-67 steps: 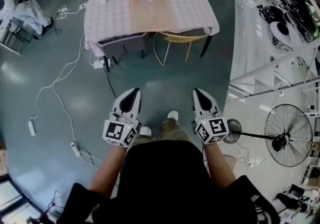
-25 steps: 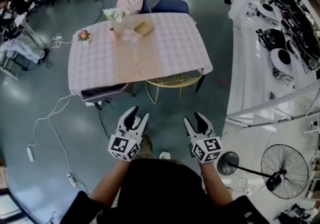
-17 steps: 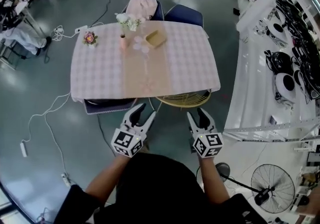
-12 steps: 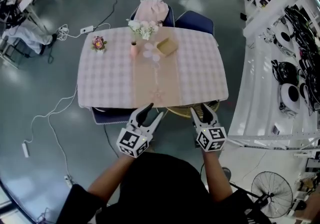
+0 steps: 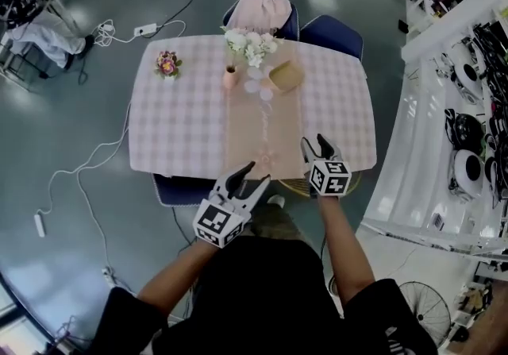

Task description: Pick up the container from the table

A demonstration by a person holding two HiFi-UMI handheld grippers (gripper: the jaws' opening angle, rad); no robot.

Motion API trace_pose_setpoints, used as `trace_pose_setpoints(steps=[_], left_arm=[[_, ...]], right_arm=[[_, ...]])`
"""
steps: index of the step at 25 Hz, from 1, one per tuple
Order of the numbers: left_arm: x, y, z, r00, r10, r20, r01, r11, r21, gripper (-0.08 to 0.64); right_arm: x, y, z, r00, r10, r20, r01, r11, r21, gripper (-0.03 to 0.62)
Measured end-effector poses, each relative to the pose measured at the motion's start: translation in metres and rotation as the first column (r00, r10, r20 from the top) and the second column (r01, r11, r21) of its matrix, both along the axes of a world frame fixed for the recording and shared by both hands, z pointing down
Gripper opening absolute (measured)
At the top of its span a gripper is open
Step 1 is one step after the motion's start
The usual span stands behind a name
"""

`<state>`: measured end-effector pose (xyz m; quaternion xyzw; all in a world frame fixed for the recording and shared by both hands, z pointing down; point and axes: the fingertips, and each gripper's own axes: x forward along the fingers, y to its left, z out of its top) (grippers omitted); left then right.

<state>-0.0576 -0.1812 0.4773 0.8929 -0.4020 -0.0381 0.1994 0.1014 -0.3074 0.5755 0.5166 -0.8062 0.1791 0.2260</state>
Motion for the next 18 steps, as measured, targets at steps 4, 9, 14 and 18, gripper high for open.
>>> trace_pose_setpoints(steps=[4, 9, 14, 18], left_arm=[[-0.001, -0.028, 0.007, 0.999, -0.043, 0.009, 0.043, 0.999, -0.004, 0.165], [-0.001, -0.044, 0.009, 0.988, -0.153, 0.037, 0.153, 0.988, -0.005, 0.164], [0.011, -0.069, 0.014, 0.966, -0.252, 0.060, 0.255, 0.966, -0.051, 0.164], [0.018, -0.095, 0.026, 0.950, -0.300, 0.088, 0.307, 0.948, -0.080, 0.164]], right_arm=[[-0.008, -0.049, 0.033, 0.997, -0.071, -0.032, 0.069, 0.997, -0.033, 0.176], [-0.025, -0.097, 0.079, 0.984, -0.175, -0.026, 0.171, 0.980, -0.104, 0.176], [-0.046, -0.137, 0.120, 0.963, -0.270, 0.013, 0.269, 0.949, -0.165, 0.176], [-0.060, -0.168, 0.150, 0.937, -0.349, 0.010, 0.345, 0.918, -0.198, 0.176]])
